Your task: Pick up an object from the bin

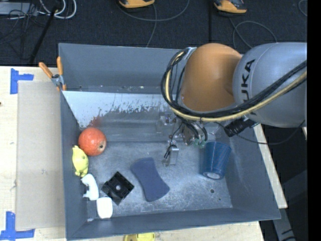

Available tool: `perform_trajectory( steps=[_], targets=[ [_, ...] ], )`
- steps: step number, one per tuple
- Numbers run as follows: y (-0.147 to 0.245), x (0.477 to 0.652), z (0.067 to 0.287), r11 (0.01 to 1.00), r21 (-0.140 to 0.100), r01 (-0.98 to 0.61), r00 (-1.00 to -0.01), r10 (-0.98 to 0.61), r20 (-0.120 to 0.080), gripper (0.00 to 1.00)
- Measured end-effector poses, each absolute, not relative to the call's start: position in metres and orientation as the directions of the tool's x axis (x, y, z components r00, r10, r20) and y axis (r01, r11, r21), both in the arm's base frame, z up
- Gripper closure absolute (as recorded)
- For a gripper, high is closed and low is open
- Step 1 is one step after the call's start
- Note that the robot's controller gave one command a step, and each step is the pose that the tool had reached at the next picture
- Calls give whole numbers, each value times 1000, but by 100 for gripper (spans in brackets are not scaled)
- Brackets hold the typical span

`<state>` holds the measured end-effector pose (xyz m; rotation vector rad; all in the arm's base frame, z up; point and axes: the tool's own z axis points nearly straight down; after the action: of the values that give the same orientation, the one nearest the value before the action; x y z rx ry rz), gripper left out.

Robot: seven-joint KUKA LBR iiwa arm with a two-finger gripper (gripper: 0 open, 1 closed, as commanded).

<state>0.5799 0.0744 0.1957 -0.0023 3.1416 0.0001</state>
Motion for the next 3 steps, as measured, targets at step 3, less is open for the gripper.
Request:
perform_trajectory(
  steps=[3],
  targets=[
    [108, 545, 185, 992, -2, -125, -992, -125, -12, 0]
  ],
)
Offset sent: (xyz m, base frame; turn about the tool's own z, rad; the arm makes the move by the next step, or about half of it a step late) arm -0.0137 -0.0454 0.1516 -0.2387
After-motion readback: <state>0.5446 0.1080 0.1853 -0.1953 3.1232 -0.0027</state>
